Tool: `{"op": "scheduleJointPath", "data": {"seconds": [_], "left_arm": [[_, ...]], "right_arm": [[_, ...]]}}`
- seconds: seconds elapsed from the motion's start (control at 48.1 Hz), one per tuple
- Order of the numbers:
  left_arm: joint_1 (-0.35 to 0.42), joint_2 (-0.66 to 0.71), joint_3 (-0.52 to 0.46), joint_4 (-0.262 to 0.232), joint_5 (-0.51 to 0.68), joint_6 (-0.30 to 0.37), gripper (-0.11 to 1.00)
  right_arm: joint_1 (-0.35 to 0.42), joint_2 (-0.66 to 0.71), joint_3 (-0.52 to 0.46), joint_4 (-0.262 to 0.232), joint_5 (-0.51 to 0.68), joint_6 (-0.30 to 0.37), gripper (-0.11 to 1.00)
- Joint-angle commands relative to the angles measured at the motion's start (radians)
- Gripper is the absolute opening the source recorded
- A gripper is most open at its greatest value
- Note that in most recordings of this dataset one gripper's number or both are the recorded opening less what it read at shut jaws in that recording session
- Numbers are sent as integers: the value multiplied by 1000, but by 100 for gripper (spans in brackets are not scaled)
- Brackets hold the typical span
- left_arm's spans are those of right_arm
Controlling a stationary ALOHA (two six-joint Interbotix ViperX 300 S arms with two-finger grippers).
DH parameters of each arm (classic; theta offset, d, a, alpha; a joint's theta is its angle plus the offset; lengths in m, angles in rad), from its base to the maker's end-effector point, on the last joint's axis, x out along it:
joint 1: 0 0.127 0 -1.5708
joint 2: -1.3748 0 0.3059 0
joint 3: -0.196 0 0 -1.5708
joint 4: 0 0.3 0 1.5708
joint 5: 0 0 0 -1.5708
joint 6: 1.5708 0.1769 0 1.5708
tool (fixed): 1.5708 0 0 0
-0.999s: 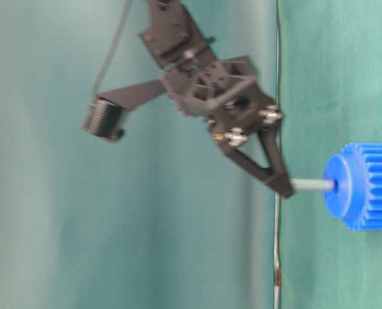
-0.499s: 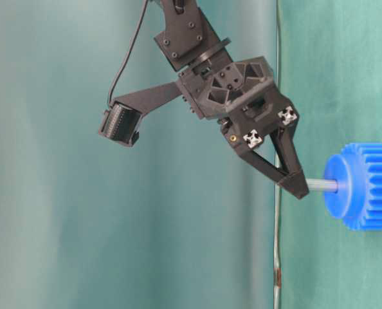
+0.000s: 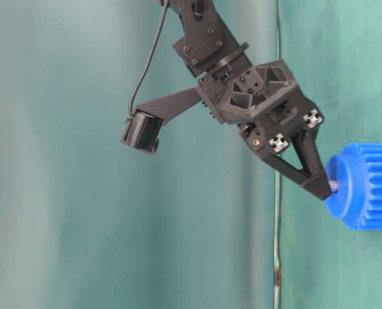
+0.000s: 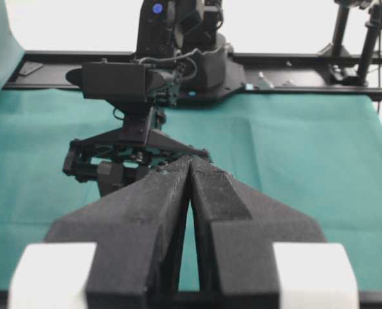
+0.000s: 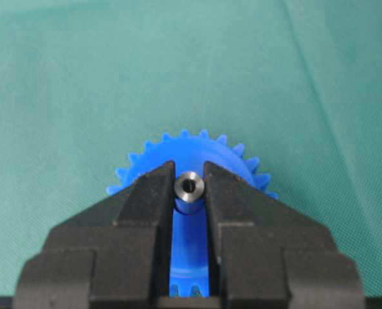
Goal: Insert the shaft placed at a random location into the center hole of the medium gear at another random location.
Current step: 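Lower the shaft into the gear's center hole with the right gripper, then open the right gripper and raise it away from the gear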
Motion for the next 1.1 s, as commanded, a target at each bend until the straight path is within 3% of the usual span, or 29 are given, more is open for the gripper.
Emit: {"op": "scheduleJointPath", "data": {"seconds": [0.0, 0.707, 0.77, 0.957, 1.019, 1.082], "left_arm": [[2, 5, -28, 3, -5, -2, 0], [2, 5, -28, 3, 0, -2, 0], [0, 5, -28, 3, 0, -2, 0], [2, 5, -28, 3, 0, -2, 0], [0, 5, -28, 3, 0, -2, 0], [0, 5, -28, 3, -2, -2, 0]], "right_arm": [[3, -12, -23, 2, -23, 5, 13], [6, -6, -20, 3, -28, 5, 15], [5, -6, -20, 3, -29, 5, 25], [5, -5, -20, 5, -37, 6, 80], [5, -6, -18, 5, -40, 6, 86], [5, -6, -18, 5, -41, 6, 85]]}}
